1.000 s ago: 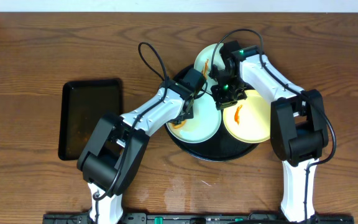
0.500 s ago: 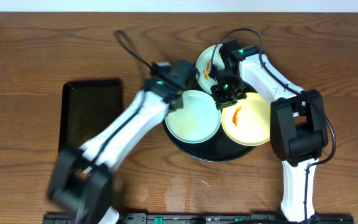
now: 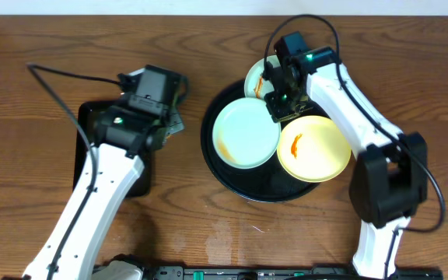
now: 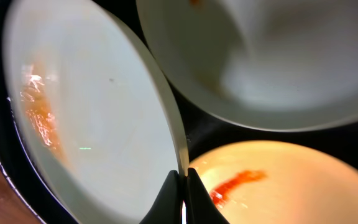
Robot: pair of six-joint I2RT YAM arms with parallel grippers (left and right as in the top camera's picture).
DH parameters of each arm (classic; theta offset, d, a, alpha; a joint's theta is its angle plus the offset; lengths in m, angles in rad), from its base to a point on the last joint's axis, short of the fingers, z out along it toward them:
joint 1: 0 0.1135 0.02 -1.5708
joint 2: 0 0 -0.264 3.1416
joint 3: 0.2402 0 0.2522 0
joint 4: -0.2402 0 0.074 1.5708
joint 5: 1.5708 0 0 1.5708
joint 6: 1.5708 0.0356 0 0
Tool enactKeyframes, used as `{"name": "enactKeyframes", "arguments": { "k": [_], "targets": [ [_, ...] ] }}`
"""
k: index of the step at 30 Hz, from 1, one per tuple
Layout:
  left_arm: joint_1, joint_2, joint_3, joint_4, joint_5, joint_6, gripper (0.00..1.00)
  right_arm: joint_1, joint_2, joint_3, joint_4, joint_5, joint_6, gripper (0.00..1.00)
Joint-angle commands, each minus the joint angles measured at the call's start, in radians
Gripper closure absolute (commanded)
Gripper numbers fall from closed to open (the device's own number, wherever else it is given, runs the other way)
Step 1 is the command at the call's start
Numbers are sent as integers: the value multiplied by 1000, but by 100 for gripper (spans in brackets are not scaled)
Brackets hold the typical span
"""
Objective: Clean dirty plates on tray and stack at the side
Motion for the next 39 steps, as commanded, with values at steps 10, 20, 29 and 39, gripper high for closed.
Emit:
{"name": "enactKeyframes", "arguments": {
  "k": [10,20,29,39],
  "targets": [
    [49,-54,15,-39,75,26,93,174,-183,26,15,479,16,99],
    [48,-54,15,-69,75,26,92,142,-92,24,-9,308,193,62],
    [48,-54,15,-69,75,25,92,34,100,24,24,157,124,43],
    [48,-54,15,-68,75,25,92,-22,151,24,103,3,33,46]
  ]
}}
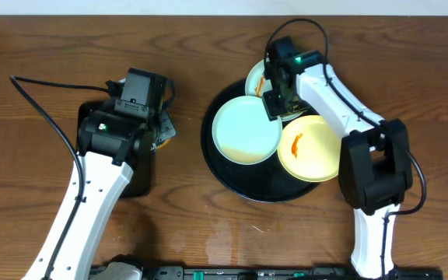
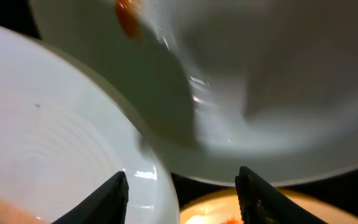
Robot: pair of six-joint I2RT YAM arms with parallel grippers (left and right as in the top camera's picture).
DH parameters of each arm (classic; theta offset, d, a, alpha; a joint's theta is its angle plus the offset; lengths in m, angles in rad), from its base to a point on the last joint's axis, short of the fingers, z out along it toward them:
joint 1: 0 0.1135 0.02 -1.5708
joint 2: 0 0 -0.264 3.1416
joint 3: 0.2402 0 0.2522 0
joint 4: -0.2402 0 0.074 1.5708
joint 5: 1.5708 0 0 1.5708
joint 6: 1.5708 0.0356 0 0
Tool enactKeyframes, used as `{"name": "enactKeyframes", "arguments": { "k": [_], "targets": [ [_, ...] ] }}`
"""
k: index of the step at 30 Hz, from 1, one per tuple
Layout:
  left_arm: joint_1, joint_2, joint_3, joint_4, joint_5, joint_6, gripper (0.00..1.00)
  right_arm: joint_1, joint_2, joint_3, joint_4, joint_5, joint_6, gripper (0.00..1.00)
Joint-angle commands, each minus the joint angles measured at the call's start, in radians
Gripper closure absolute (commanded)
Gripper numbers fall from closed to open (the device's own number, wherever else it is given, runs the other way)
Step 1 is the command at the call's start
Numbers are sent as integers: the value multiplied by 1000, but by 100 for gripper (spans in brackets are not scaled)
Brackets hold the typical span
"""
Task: Clean dirty plates on tray and stack at the side
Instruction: 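Lift the front pale green plate with the right gripper toward the rear plate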
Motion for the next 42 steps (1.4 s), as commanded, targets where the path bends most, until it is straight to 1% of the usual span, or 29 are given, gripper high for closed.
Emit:
{"name": "enactKeyframes", "arguments": {
  "k": [1,7,9,13,15,16,17,18,20,21,27,34,42],
  "targets": [
    [5,-14,15,-2,-2,17,92,-18,19,10,9,-89,-54,48],
    [5,-14,15,-2,-1,17,92,-19,48,9,25,-93,-59,50],
    [5,-14,15,-2,-1,17,92,-19,65,9,31,-93,-59,53],
    [5,-14,15,-2,-1,17,92,-19,76,9,30,-94,-58,53],
    [5,-14,15,-2,-1,17,92,-19,78,9,30,-95,-58,56],
    [5,-14,15,-2,-1,17,94,-19,78,9,30,-100,-58,60],
    [5,-14,15,-2,-1,17,92,-19,78,9,30,-105,-58,67],
    [5,-14,15,-2,-1,17,92,-18,78,9,30,-111,-58,78],
    [5,-14,15,-2,-2,17,92,-18,78,9,30,-119,-58,96],
    [5,-14,15,-2,-1,17,92,-18,78,9,30,-119,-58,99],
    [5,-14,15,-2,-2,17,92,-19,66,13,24,-119,-58,99],
    [5,-14,15,-2,-2,17,92,-19,-28,23,7,-104,-59,99],
    [5,-14,15,-2,-2,17,92,-18,-151,23,-20,39,-63,99]
  ]
}}
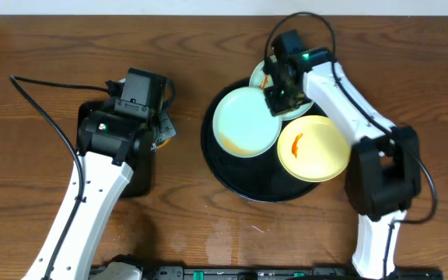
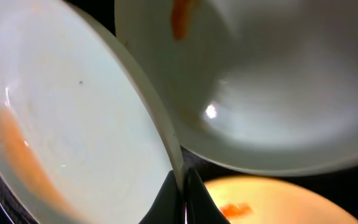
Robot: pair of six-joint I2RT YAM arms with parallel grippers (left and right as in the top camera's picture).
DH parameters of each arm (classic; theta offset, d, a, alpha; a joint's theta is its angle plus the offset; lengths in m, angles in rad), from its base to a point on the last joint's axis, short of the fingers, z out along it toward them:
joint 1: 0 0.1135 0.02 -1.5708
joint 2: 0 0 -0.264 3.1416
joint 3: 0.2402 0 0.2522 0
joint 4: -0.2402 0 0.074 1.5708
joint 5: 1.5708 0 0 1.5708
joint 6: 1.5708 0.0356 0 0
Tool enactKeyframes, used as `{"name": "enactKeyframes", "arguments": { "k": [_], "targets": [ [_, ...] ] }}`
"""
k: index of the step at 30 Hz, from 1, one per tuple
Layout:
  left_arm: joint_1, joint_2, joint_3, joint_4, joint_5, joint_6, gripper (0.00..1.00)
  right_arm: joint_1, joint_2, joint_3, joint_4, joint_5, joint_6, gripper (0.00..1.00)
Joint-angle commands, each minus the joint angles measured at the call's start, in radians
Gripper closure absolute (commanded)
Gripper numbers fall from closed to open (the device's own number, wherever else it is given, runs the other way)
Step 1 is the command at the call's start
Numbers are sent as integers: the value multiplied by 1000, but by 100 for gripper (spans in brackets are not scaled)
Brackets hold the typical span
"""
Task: Clean dirty plates on tray and stack at the side
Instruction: 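Lift the front pale green plate with the right gripper toward the rear plate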
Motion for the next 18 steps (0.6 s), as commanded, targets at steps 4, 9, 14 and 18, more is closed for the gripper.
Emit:
{"name": "enactKeyframes", "arguments": {
  "k": [4,9,14,18],
  "targets": [
    [5,-14,15,-2,-2,17,92,7,-116,19,-25,168,-27,99],
    [5,-14,15,-2,-2,17,92,70,-147,19,-35,340,-40,99],
    [5,-14,15,-2,-1,17,93,182,-164,19,-58,578,-37,99],
    [5,-14,15,-2,-2,17,92,288,-164,19,-85,842,-7,99]
  ]
}}
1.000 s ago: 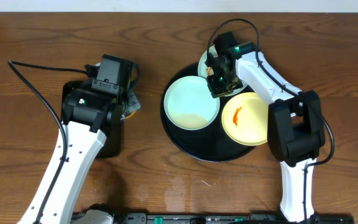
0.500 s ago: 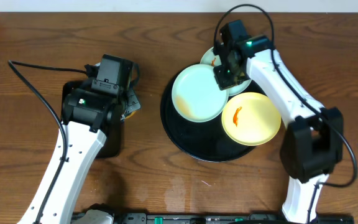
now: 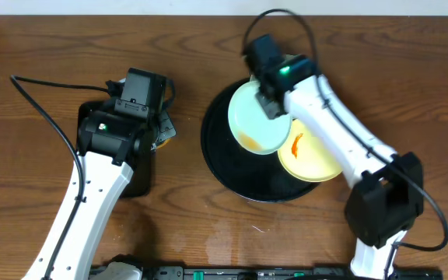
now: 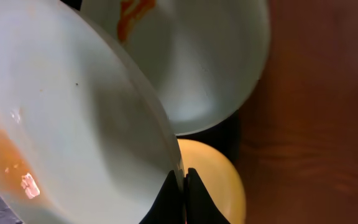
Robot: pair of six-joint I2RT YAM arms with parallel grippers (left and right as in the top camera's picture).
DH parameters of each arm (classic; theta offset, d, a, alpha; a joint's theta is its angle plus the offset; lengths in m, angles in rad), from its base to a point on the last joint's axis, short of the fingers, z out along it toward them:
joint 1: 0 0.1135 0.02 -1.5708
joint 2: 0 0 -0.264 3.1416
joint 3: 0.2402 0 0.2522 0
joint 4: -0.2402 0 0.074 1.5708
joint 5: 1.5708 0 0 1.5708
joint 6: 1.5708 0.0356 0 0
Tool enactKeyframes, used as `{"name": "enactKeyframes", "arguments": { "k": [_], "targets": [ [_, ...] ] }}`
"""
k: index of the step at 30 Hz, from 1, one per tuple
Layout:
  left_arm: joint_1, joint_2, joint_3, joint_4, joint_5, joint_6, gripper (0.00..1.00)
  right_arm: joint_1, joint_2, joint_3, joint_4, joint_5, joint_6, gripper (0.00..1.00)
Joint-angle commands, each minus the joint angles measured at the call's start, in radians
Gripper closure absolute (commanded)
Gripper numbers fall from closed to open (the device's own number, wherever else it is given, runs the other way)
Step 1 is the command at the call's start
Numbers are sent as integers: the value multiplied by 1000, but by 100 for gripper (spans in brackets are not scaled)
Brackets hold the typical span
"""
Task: Clean dirty plates on tray and stack at the side
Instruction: 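Lift the front pale green plate with the right gripper toward the rear plate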
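Note:
My right gripper is shut on the rim of a pale mint plate smeared with orange sauce, holding it lifted and tilted over the round black tray. Beneath it a yellow plate with a red smear lies on the tray. A white plate with a sauce streak sits at the tray's far edge, mostly hidden under my arm in the overhead view. My left gripper hovers over the small black tray at left; its jaws are hidden.
The wooden table surrounds both trays. A cable loops from the left arm across the table's left side. My right arm stretches over the round tray's right half.
My right gripper has lifted the mint plate higher and tilted it, shifting it toward the tray's middle over the yellow plate. The left arm has not moved.
My right gripper was shut at the mint plate's rim with the plate flat on the tray. Then it stood open beside that rim. Then it was shut on the rim again, the plate slightly raised, and now holds it tilted above the tray.

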Motion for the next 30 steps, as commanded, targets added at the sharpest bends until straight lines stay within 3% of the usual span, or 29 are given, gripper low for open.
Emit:
{"name": "enactKeyframes", "arguments": {
  "k": [1,10,17,23,27,30],
  "targets": [
    [5,-14,15,-2,-2,17,92,93,-38,18,-13,330,26,99],
    [5,-14,15,-2,-2,17,92,212,-38,18,-14,470,25,99],
    [5,-14,15,-2,-2,17,92,200,-38,18,-14,468,34,99],
    [5,-14,15,-2,-2,17,92,165,-38,18,-16,349,58,99],
    [5,-14,15,-2,-2,17,92,127,-38,18,-27,411,80,99],
    [5,-14,15,-2,-2,16,92,109,-38,19,-35,498,180,99]
  ]
}}
